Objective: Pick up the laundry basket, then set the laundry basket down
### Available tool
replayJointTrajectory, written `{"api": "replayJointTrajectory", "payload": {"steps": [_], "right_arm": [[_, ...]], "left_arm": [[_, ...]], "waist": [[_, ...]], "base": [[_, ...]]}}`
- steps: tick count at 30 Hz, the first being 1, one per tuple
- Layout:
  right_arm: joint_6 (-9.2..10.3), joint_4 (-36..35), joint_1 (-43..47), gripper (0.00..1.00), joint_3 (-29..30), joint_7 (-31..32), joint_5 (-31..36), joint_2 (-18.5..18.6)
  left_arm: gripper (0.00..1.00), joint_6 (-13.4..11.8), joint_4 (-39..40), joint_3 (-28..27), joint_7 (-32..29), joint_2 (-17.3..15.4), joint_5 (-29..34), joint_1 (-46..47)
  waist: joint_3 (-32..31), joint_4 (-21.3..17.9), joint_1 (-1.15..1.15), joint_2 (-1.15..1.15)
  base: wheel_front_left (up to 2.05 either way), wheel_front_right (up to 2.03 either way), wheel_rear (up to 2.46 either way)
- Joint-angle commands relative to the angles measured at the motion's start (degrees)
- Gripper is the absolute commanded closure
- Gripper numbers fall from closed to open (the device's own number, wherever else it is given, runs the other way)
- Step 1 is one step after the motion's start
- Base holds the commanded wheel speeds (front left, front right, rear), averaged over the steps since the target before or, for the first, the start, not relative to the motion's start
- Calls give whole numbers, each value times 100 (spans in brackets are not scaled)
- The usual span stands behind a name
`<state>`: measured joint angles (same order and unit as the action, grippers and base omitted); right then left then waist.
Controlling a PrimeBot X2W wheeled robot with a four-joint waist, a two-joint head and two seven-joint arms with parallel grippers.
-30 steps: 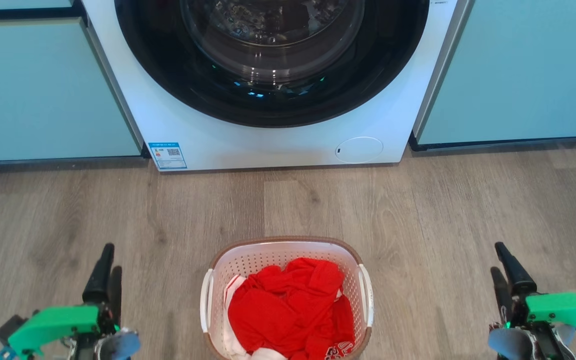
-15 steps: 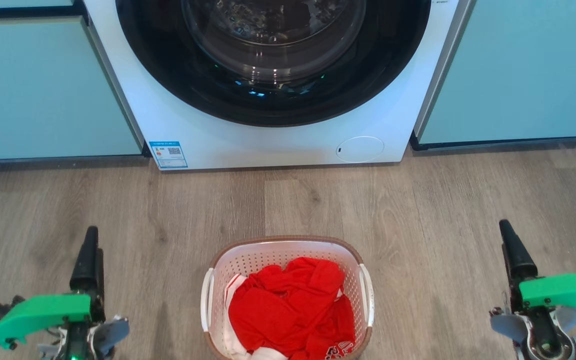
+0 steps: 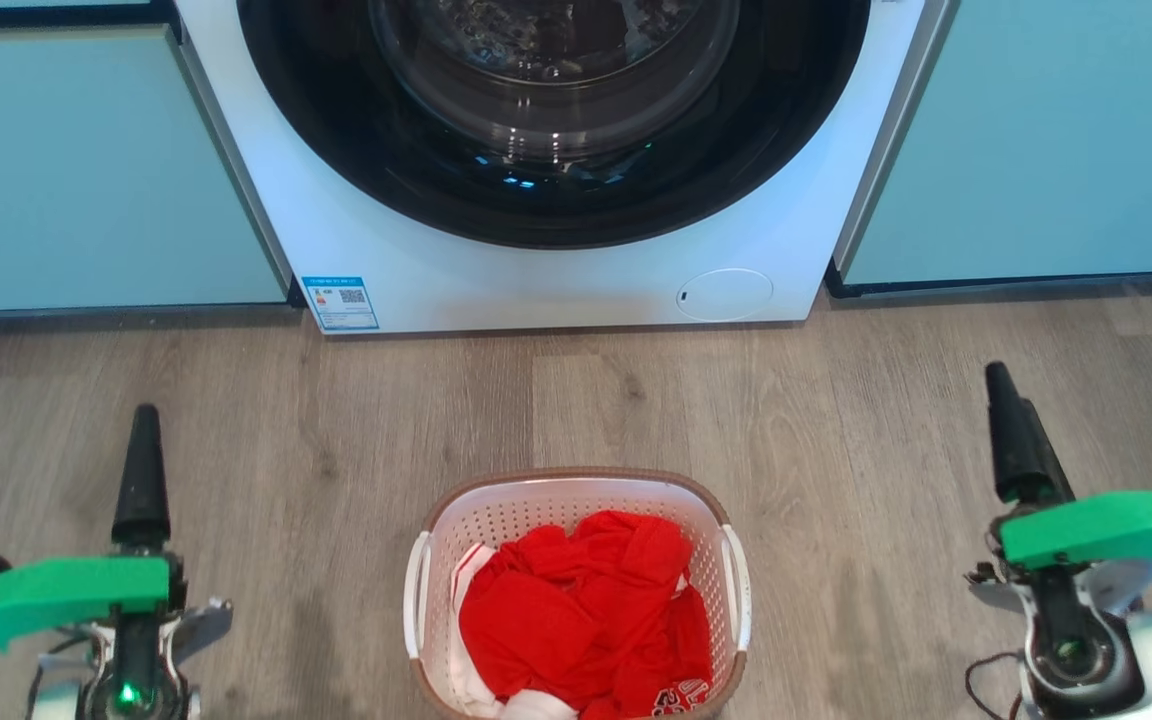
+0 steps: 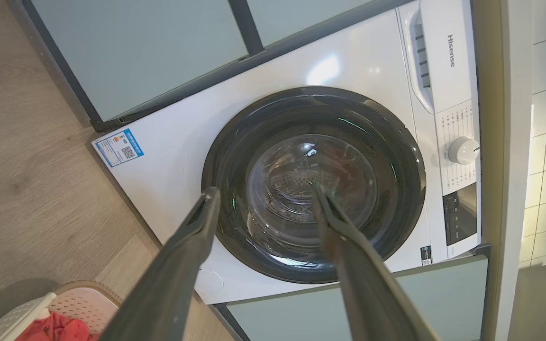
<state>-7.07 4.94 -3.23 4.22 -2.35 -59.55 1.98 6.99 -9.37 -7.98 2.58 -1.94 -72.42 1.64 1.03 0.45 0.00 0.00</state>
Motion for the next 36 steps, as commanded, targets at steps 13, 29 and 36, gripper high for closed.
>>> {"api": "replayJointTrajectory", "payload": {"steps": [13, 29, 36], "right_arm": [[-23, -684, -394, 0, -435, -282, 1755, 56], [-28, -955, -444, 0, -832, -534, 3460, 113], [-30, -941, -404, 0, -976, -669, 4346, 173]], "left_arm": [[0, -845, 1178, 436, 259, -76, 1860, 432], [0, -2096, 1369, 2049, 511, -220, 4334, 553], [0, -3054, 935, 3226, 646, -719, 5003, 765]], "waist": [[67, 12, 0, 0], [78, -24, 0, 0], [61, -41, 0, 0]], "base": [[0, 0, 0], [0, 0, 0], [0, 0, 0]]}}
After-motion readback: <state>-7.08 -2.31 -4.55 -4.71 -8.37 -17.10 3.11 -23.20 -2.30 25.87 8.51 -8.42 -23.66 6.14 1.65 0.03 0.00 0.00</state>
